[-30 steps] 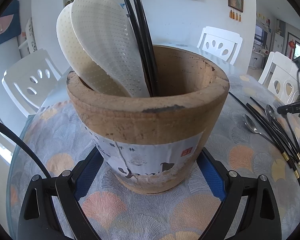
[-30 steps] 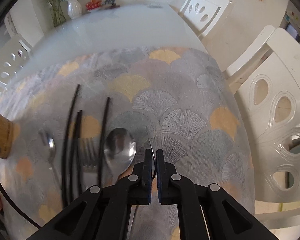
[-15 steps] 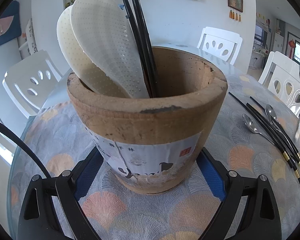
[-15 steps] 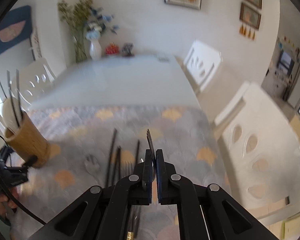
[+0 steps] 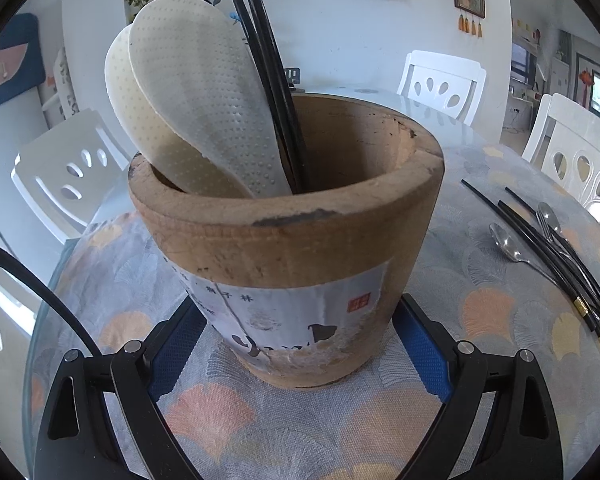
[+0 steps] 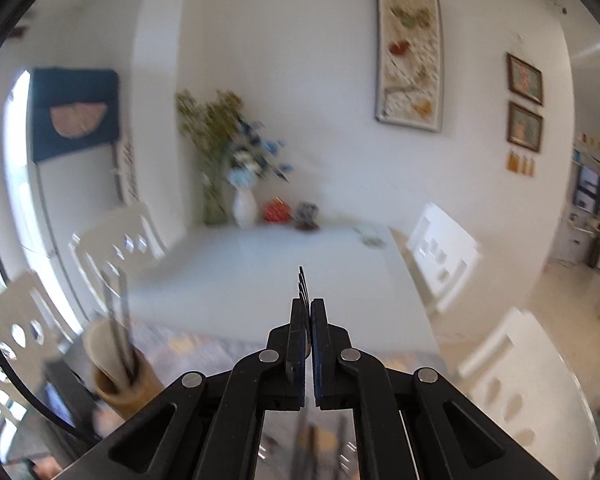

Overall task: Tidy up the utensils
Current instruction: 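Lift the metal fork and drop it into the holder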

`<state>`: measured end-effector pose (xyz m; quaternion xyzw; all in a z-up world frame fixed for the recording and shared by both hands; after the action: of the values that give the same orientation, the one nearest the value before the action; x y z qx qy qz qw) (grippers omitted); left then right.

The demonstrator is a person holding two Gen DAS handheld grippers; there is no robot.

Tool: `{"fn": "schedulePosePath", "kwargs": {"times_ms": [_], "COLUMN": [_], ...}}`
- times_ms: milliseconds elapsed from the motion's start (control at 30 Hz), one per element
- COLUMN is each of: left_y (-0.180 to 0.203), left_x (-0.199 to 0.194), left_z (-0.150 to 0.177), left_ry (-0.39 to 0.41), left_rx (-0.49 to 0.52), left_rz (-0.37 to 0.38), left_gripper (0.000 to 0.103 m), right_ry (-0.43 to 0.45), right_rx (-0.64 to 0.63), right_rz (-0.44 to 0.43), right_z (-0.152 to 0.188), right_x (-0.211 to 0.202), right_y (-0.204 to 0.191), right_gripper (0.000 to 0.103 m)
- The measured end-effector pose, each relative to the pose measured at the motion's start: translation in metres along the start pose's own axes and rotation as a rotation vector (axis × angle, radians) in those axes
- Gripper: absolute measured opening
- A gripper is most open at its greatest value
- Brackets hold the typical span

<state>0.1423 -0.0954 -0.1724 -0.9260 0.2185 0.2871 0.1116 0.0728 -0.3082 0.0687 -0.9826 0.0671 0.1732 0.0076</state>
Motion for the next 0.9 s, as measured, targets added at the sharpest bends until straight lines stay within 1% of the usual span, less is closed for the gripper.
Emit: {"fn": "schedulePosePath", "kwargs": {"times_ms": [67,200,367,433,600,800,900], "left_y": [0.0,-0.001,-0.001,-0.001,-0.004,-0.003,-0.003], "left_x": [0.001,0.002,0.001,0.001,0.0,-0.001,-0.001], "left_z": [0.0,-0.001,0.0,0.0,0.0,-0.001,-0.002], "left_ry": [0.0,0.002,0.004,0.005,0.009,0.015,0.018], "left_rx": [0.001,0.001,0.002,-0.001,0.001,0.001,0.001], "left_rz": [0.0,0.0,0.0,0.003,-0.001,-0.001,-0.001], "left_gripper": [0.093,0.093,0.093,0.093,0.093,0.093,0.093], "right_ry": [0.039,0.087,0.107,0.092,0.041,-0.035,-0.077], "right_rx": [0.006,-0.003,-0.037,-0.049,-0.075,-0.146,-0.168], "right_rz": [-0.047,-0.135,-0.208,-0.236,-0.286,-0.308,-0.313], "right_z": [-0.019,-0.046,-0.06,-0.058,-0.042,-0.014,-0.001], "right_x": [-0.001,-0.002,0.0,0.005,0.014,0.032,0.04], "right_y": [-0.018,-0.055,-0.093,-0.109,-0.131,-0.154,-0.159], "right_gripper": [0.002,0.002,0.002,0.002,0.002,0.002,0.002]}}
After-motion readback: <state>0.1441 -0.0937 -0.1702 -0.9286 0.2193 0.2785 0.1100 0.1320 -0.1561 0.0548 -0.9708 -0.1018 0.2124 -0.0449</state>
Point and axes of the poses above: each gripper's, at about its wrist camera, not at the fingertips, and x roughly the way its jaws point, y to its right, z to its underside, the point moved 7 cm from there along x, roughly the way its jaws point, and after that the axes turned 6 degrees about y, right-handed, at the moved point
